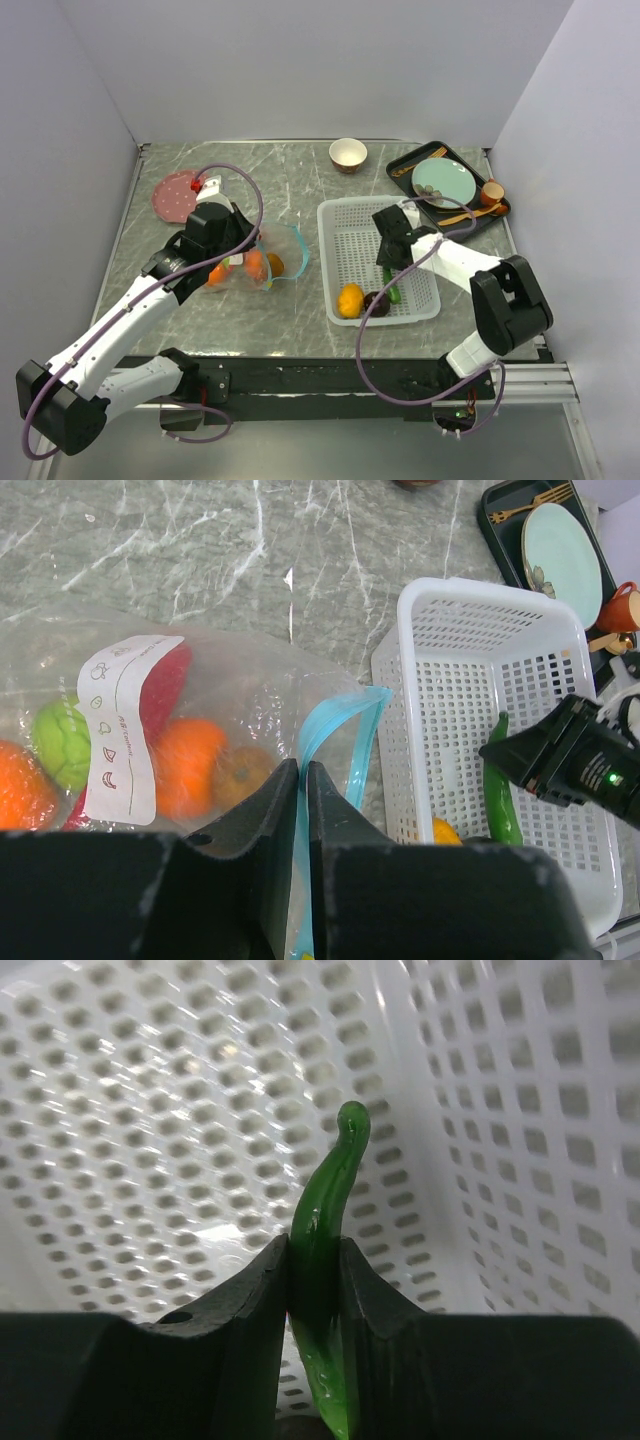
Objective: Place the food in the zip-top bag and seal the zipper
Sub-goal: Pick up the fake vegetable from the bin.
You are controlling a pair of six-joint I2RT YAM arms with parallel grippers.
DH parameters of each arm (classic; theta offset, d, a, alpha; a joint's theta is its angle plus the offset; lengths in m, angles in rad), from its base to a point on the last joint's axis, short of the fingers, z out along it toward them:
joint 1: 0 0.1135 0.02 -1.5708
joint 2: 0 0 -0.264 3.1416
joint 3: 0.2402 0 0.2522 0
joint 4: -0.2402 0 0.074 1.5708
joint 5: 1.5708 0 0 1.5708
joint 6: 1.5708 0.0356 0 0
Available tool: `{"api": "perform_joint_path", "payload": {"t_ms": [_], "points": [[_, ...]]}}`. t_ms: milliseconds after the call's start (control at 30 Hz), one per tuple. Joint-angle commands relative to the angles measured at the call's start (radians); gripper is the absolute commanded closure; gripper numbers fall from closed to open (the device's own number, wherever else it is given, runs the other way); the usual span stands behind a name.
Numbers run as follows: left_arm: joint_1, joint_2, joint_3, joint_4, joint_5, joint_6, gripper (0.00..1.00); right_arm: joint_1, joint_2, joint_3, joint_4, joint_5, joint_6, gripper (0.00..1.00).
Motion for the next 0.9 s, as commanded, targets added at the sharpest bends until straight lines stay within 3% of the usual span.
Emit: {"api": "perform_joint_path", "payload": {"t_ms": [0, 467, 600, 633, 667, 767, 867], "points": [[0.004, -0.006, 0.020, 0.020, -0.007, 0.000, 0.85, -0.007, 0.030, 0.087, 0.026, -0.011, -0.043, 0.78], [0.004, 0.003, 0.036, 0.008, -0.010, 0.000, 0.85, -0.007, 0.220, 0.268, 0.073, -0.063, -0.055, 0.73], [0.004, -0.002, 0.041, -0.001, -0.024, 0.001, 0.85, -0.007, 0.222, 0.265, 0.087, -0.074, -0.062, 0.57], [0.004, -0.005, 0.041, 0.001, -0.024, 0.000, 0.85, -0.007, 0.216, 0.259, 0.090, -0.077, -0.066, 0.51], [0.004, -0.005, 0.040, 0.004, -0.022, 0.000, 0.85, -0.007, 0.198, 0.252, 0.096, -0.083, -0.069, 0.40], [0.004, -0.002, 0.035, 0.011, -0.010, -0.002, 0.85, -0.007, 0.141, 0.201, 0.124, -0.086, -0.072, 0.26], [0.004, 0.004, 0.038, 0.008, -0.010, -0.002, 0.85, -0.007, 0.075, 0.158, 0.124, -0.079, -0.075, 0.25]]}}
